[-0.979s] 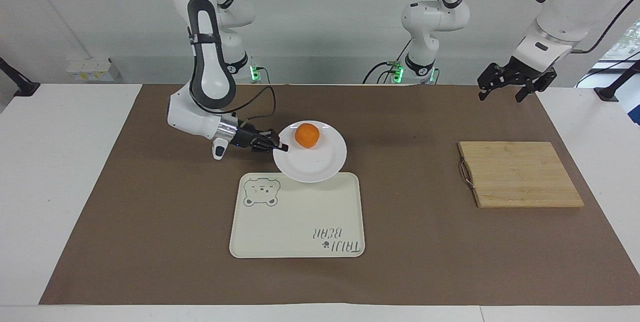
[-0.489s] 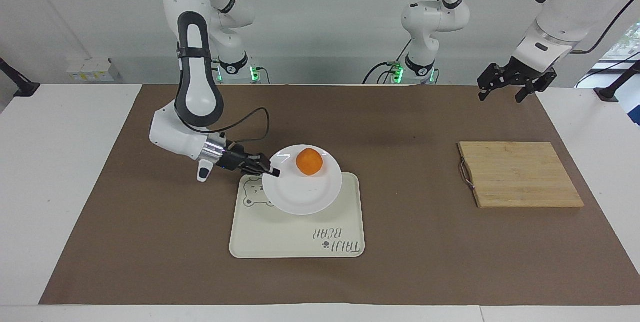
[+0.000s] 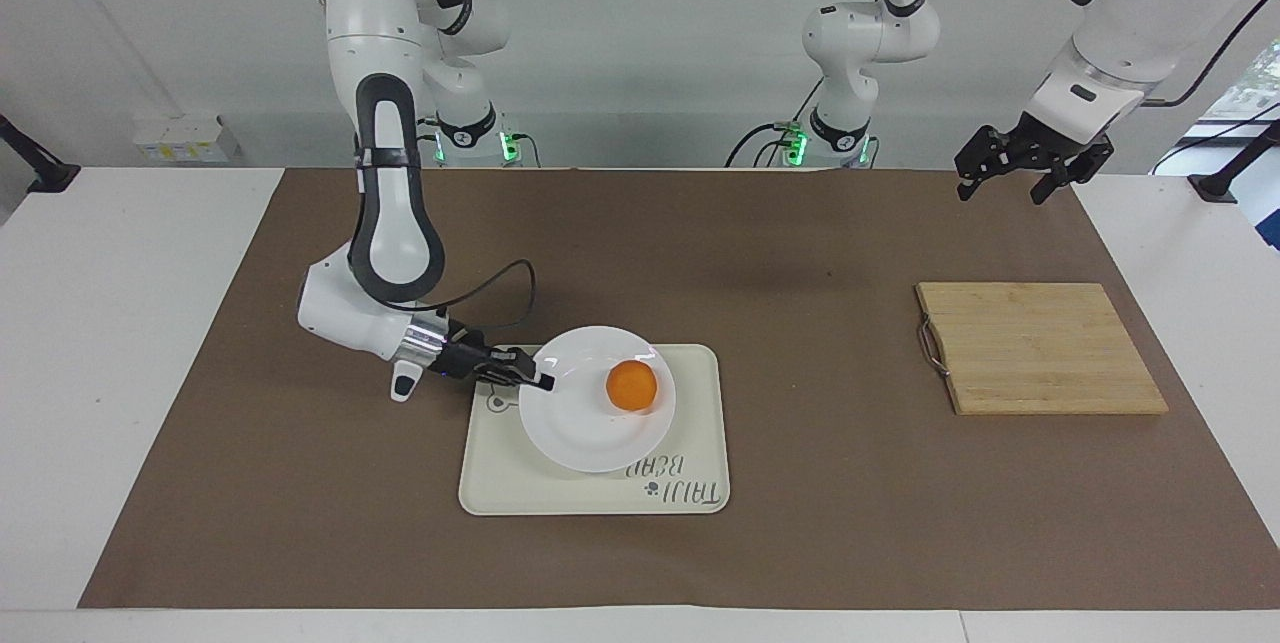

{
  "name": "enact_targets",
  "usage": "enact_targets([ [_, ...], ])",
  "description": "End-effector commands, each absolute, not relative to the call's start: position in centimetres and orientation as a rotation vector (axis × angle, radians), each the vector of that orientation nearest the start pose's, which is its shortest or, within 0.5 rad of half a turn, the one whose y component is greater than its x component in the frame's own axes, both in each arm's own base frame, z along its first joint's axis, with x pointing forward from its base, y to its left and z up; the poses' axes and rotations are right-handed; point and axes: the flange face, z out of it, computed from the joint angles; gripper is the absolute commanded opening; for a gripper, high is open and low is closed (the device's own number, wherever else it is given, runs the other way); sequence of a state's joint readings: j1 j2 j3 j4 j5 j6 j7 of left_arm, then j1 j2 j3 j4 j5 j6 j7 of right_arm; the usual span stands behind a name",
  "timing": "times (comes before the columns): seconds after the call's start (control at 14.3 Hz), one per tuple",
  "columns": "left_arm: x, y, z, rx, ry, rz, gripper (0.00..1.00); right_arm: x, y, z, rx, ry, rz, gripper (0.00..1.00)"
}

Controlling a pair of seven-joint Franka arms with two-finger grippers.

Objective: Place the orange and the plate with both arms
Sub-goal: 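Slide the plate with the right gripper onto the bear tray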

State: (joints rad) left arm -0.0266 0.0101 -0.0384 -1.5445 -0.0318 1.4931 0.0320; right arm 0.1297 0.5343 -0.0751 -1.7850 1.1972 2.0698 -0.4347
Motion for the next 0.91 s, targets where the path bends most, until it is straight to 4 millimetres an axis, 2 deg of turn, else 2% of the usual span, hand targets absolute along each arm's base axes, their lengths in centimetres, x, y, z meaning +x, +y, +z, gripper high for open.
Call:
enact_targets([
  [0.0,55.0,-3.6,62.9,-3.172,0.152,0.088,1.0,65.7,9.1,26.4,-2.164,0.306,0.016,0.0],
  [0.21,55.0,-3.6,62.9,-3.172,0.154,0.088,1.0,65.7,9.2,25.4,-2.172,0.298,0.018,0.0],
  [0.63,55.0,-3.6,62.9,-3.172,0.154,0.088,1.0,65.6,9.1,25.1,-2.184,0.297,-0.008,0.0],
  [0.7,55.0,-3.7,62.9,-3.172,0.154,0.088,1.0,65.6,9.0,25.1,-2.184,0.296,-0.008,0.27],
  [0.77,55.0,-3.7,62.9,-3.172,0.154,0.088,1.0,65.6,9.0,25.1,-2.192,0.289,-0.007,0.66],
  [0.84,55.0,-3.7,62.9,-3.172,0.156,0.088,1.0,65.6,9.2,25.3,-2.198,0.28,-0.009,1.0],
])
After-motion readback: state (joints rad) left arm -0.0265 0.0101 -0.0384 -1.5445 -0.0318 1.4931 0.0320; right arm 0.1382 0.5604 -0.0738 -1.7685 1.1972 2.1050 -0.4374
